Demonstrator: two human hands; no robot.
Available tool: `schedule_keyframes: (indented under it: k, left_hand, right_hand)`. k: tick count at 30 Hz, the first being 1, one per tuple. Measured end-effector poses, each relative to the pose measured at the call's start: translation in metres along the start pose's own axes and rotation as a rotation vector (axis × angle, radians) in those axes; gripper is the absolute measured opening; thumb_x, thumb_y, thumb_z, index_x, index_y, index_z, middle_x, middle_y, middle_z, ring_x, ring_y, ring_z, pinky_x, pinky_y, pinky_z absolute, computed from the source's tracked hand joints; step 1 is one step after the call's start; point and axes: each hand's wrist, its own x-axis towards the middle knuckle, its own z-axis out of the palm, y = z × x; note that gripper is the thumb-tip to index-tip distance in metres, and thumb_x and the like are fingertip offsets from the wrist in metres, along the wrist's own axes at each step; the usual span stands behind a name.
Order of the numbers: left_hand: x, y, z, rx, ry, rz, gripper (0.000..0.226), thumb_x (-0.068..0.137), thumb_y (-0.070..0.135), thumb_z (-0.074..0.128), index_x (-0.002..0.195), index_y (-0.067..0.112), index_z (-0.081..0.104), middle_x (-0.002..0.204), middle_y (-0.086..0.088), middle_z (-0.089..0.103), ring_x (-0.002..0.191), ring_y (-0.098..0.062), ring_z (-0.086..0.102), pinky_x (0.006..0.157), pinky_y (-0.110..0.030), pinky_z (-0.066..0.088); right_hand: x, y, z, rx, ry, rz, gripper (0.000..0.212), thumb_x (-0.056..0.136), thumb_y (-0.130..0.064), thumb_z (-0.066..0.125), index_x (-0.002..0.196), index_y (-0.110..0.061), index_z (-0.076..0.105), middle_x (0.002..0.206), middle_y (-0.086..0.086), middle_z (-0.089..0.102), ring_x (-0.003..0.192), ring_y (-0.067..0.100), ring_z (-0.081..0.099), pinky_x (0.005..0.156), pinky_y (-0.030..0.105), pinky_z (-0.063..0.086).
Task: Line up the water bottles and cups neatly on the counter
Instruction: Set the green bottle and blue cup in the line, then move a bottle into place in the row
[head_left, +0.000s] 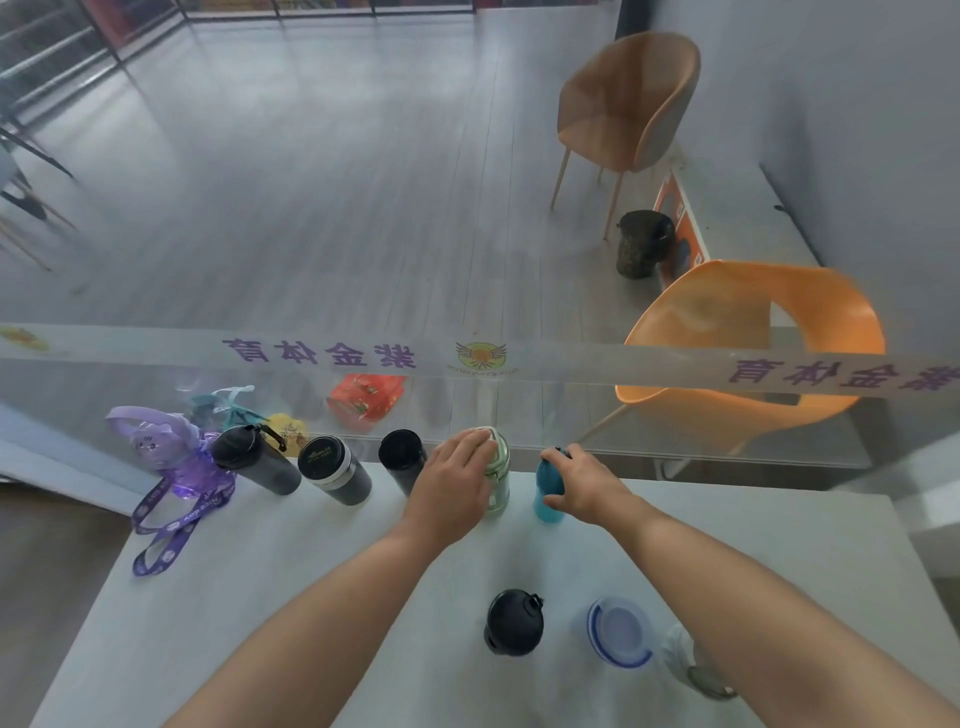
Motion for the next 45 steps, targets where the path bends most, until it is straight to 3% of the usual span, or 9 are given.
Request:
schedule_keyframes:
  k: [9, 14, 19, 22, 25, 27, 37, 45]
  left_hand:
    - [-0.004, -0.001, 0.004, 0.003, -0.036, -0.028, 0.05, 0.089, 0.021, 0.036, 0.135, 0.008, 0.051, 0.144, -0.007, 0.05, 0.137, -0.025, 0.041, 0.108, -0.046, 0.039]
    - [-0.014, 0.002, 0.001, 0.038, -0.044, 0.012, 0.052, 0.089, 0.02, 0.036, 0.14, 0.012, 0.042, 0.152, -0.007, 0.038, 0.142, -0.027, 0.03, 0.116, -0.045, 0.03]
    - [-0.045, 0.006, 0.006, 0.044, -0.089, 0.317, 0.045, 0.089, 0.02, 0.046, 0.133, 0.016, 0.049, 0.142, -0.005, 0.048, 0.129, -0.03, 0.043, 0.11, -0.042, 0.037]
    - [-0.06, 0.014, 0.009, -0.025, -0.244, 0.434, 0.041, 0.094, 0.036, 0.048, 0.133, 0.023, 0.047, 0.135, 0.003, 0.05, 0.121, -0.022, 0.045, 0.104, -0.037, 0.042]
    - [-0.071, 0.026, 0.009, -0.005, -0.492, 0.466, 0.06, 0.088, 0.063, 0.047, 0.138, 0.033, 0.034, 0.139, 0.008, 0.041, 0.121, -0.018, 0.043, 0.1, -0.036, 0.043]
    - [-0.08, 0.033, 0.011, 0.028, -0.569, 0.489, 0.07, 0.081, 0.069, 0.053, 0.139, 0.037, 0.029, 0.14, 0.007, 0.037, 0.12, -0.02, 0.044, 0.097, -0.037, 0.043]
    - [-0.095, 0.052, 0.015, 0.142, -0.652, 0.436, 0.074, 0.08, 0.043, 0.067, 0.141, 0.033, 0.025, 0.133, -0.008, 0.043, 0.109, -0.033, 0.049, 0.087, -0.044, 0.05]
    - [-0.048, 0.088, 0.013, 0.166, -0.513, 0.334, 0.071, 0.08, 0.043, 0.063, 0.141, 0.03, 0.028, 0.13, -0.007, 0.046, 0.108, -0.032, 0.048, 0.092, -0.045, 0.047]
  right_hand:
    - [0.008, 0.003, 0.003, -0.015, -0.017, 0.0, 0.072, 0.087, -0.035, 0.076, 0.146, -0.033, 0.036, 0.14, 0.005, 0.042, 0.122, 0.029, 0.051, 0.103, 0.041, 0.05]
    - [-0.003, 0.004, 0.002, -0.093, 0.034, -0.018, 0.087, 0.087, -0.05, 0.07, 0.156, -0.036, 0.02, 0.157, 0.009, 0.032, 0.141, 0.033, 0.037, 0.117, 0.046, 0.033]
    - [-0.039, 0.009, 0.0, -0.134, 0.192, -0.067, 0.079, 0.092, -0.05, 0.064, 0.157, -0.029, 0.023, 0.157, 0.009, 0.035, 0.142, 0.03, 0.037, 0.117, 0.043, 0.03]
    - [-0.066, 0.01, 0.002, -0.157, 0.213, -0.063, 0.072, 0.094, -0.051, 0.06, 0.154, -0.025, 0.031, 0.151, 0.004, 0.042, 0.137, 0.025, 0.043, 0.113, 0.04, 0.036]
    - [-0.096, 0.009, 0.012, -0.142, 0.173, -0.027, 0.068, 0.094, -0.054, 0.059, 0.151, -0.024, 0.038, 0.149, 0.002, 0.047, 0.134, 0.023, 0.047, 0.112, 0.039, 0.041]
    - [-0.114, 0.007, 0.023, -0.135, 0.119, 0.012, 0.068, 0.093, -0.056, 0.059, 0.15, -0.026, 0.039, 0.148, 0.001, 0.048, 0.133, 0.023, 0.048, 0.112, 0.04, 0.041]
    - [-0.147, 0.003, 0.042, -0.121, 0.049, 0.149, 0.057, 0.095, -0.052, 0.057, 0.146, -0.029, 0.045, 0.151, 0.0, 0.046, 0.134, 0.024, 0.047, 0.112, 0.041, 0.041]
    - [-0.134, 0.046, -0.005, -0.085, 0.093, 0.117, 0.053, 0.097, -0.048, 0.056, 0.145, -0.026, 0.048, 0.154, 0.0, 0.044, 0.138, 0.025, 0.045, 0.114, 0.042, 0.039]
